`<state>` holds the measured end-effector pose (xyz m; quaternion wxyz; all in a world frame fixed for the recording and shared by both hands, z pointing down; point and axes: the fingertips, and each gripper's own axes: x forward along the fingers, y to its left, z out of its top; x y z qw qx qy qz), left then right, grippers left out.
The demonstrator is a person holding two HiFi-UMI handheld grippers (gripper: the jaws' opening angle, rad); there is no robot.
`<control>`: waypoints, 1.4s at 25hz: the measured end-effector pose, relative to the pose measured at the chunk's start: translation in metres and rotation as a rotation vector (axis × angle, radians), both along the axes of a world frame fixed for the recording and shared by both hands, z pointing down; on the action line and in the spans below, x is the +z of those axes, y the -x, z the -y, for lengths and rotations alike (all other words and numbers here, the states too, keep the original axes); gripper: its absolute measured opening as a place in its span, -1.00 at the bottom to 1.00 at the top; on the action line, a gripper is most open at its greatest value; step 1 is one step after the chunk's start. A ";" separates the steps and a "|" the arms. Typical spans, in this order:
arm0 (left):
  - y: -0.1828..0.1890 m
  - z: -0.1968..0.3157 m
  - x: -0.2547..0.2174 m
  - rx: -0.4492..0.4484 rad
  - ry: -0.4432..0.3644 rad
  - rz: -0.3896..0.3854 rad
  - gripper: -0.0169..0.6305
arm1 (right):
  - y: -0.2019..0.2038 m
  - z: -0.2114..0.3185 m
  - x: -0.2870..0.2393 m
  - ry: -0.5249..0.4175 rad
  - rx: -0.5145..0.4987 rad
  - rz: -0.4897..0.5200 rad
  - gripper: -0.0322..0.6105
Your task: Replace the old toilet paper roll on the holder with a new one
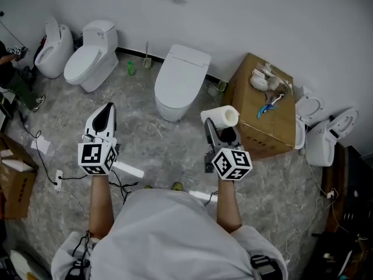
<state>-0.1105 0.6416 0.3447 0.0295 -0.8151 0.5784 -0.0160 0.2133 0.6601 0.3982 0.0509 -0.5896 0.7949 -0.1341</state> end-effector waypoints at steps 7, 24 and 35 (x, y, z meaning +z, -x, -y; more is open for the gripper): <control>0.029 0.009 0.003 0.021 -0.004 -0.005 -0.87 | 0.032 0.007 0.004 0.001 0.006 0.008 -0.02; 0.078 0.028 0.016 0.071 0.023 -0.017 -0.63 | 0.089 0.015 0.015 0.024 0.024 0.011 -0.02; 0.077 0.076 0.031 0.063 0.032 -0.005 -0.51 | 0.089 0.068 0.033 0.025 0.007 0.032 -0.01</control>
